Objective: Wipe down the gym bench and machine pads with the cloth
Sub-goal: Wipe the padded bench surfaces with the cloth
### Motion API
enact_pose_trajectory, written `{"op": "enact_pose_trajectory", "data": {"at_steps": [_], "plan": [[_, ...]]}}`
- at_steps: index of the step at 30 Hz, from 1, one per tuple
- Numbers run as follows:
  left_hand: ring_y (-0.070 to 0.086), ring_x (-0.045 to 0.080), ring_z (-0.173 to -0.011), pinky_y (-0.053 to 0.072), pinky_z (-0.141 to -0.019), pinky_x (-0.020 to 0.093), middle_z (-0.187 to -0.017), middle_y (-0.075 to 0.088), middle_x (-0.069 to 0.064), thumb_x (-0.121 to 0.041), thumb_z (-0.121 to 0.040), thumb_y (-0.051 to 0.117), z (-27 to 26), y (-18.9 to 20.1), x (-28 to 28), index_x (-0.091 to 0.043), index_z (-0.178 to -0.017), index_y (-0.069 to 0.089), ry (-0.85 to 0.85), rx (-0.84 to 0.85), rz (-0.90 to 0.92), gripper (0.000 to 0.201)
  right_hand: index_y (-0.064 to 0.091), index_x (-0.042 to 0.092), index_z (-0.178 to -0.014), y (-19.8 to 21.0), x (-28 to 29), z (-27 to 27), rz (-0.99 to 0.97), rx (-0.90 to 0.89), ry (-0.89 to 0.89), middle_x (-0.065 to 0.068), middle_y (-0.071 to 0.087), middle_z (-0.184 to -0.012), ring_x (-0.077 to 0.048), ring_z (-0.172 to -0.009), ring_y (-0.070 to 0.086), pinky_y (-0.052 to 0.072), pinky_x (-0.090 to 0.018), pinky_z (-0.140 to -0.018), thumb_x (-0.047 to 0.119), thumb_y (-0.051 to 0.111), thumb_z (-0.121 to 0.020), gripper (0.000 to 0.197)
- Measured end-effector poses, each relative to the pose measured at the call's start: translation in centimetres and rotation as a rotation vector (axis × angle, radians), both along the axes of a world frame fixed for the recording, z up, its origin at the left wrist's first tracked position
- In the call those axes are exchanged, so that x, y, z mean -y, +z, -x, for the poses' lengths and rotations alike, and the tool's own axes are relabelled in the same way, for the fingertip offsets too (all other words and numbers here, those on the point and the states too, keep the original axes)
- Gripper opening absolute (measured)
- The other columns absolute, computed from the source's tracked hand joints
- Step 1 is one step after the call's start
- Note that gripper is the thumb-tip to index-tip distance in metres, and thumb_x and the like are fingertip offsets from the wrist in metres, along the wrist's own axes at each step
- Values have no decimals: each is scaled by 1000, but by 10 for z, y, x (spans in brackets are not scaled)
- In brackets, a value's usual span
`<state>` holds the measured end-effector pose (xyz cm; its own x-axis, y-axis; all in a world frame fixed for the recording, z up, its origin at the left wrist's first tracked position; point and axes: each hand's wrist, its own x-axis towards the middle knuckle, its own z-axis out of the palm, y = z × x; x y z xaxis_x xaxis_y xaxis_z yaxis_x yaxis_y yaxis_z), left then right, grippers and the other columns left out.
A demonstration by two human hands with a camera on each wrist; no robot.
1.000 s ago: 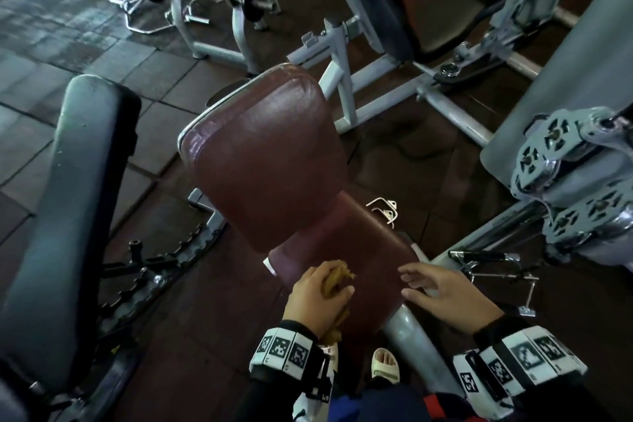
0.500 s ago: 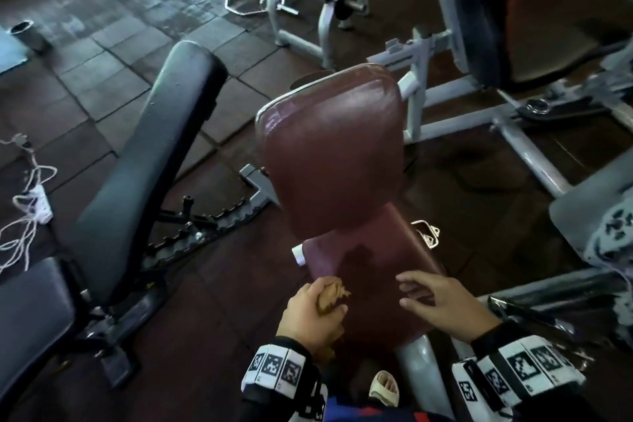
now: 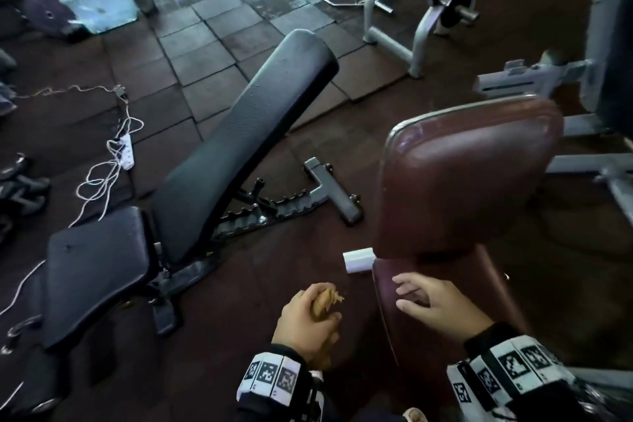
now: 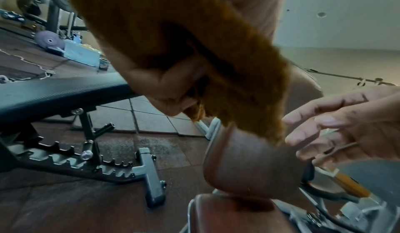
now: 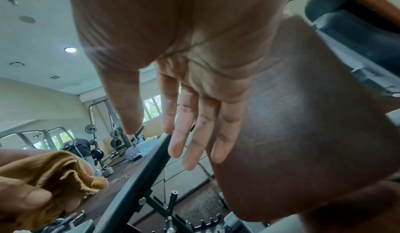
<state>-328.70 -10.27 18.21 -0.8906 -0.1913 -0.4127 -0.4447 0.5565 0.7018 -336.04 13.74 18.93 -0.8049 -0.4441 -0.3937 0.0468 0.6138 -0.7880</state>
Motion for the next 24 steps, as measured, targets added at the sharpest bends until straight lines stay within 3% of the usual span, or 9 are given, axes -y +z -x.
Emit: {"op": "enact_pose_trajectory", "data": {"at_steps": [4,9,13,18,24], "plan": [[59,-2,-91,50,-81,22,-97,61,-14,-30,-72,74,13,2,62,-66,-85,48,46,-23,15,46,61,23,-112,4,69,20,3,-13,49,3,66,-97,-6,-87,65,49,-20,-87,14,70,-82,32],[58,-1,-93,49,-85,23,-101,60,-15,-26,-72,70,37,4,135,-63,-91,49,42,-30,41,47,60,24,-111,6,145,42,-12,-42,75,7,66,-96,-2,-85,65,49,-20,-87,17,70,-82,31],[59,-7,-82,43,-68,6,-98,59,-17,-24,-72,68,54,3,179,-60,-93,51,44,-58,29,45,58,29,-111,5,187,55,-29,-54,74,9,66,-100,1,-90,64,48,-21,-88,20,69,-84,30],[56,-8,-87,37,-69,1,-97,58,-16,-25,-73,69,68,3,208,-62,-94,48,51,-86,29,47,57,27,-114,8,224,70,-37,-45,91,10,65,-99,-1,-90,64,49,-24,-88,20,67,-85,31],[55,-7,-91,41,-78,8,-101,58,-18,-29,-73,69,96,-1,230,-64,-95,46,32,-76,3,48,56,33,-105,6,254,104,-11,-55,85,7,65,-96,-3,-85,66,52,-31,-85,17,69,-83,31]]}}
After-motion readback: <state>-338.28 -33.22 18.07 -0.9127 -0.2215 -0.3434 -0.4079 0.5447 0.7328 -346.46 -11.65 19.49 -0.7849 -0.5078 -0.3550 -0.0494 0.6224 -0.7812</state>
